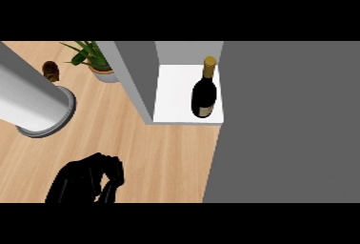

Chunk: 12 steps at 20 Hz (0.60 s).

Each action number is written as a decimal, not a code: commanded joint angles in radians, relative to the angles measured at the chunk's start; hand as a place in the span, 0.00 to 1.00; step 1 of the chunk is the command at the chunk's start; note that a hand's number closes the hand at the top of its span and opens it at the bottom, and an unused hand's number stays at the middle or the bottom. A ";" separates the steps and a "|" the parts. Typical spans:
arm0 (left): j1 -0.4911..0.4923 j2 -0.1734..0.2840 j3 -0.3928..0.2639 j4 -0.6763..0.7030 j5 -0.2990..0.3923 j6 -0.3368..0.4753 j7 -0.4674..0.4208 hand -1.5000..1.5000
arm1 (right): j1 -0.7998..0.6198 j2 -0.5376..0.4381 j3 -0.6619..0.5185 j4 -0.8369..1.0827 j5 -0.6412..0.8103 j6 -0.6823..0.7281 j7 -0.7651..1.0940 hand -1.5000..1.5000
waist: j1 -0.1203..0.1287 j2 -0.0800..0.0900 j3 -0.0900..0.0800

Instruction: Pick up the wine, place it into the cabinet and close the cabinet

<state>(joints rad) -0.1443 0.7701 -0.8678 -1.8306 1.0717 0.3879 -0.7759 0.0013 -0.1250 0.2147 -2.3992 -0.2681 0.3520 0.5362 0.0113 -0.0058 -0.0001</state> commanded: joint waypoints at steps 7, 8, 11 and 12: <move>0.245 0.203 0.181 -0.066 0.068 -0.181 -0.088 0.00 | -0.009 0.121 0.418 -0.082 0.120 -0.085 0.121 1.00 | 0.002 -0.002 -0.002; 0.264 0.208 0.188 -0.084 0.083 -0.180 -0.093 0.00 | -0.040 0.123 0.473 -0.122 0.127 -0.137 0.168 1.00 | 0.004 -0.005 -0.003; 0.342 0.285 0.263 -0.109 0.126 -0.241 -0.120 0.00 | -0.097 0.124 0.568 -0.096 0.168 -0.207 0.218 1.00 | 0.011 -0.007 -0.002; 0.306 0.257 0.278 -0.047 0.146 -0.265 -0.109 0.00 | -0.160 0.124 0.632 0.045 0.216 -0.234 0.163 1.00 | 0.012 -0.005 -0.004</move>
<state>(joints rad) 0.1189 0.9929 -0.6554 -1.9005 1.1737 0.1835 -0.8654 -0.0805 -0.0216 0.6451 -2.3931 -0.1565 0.1916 0.6745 0.0181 -0.0100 -0.0023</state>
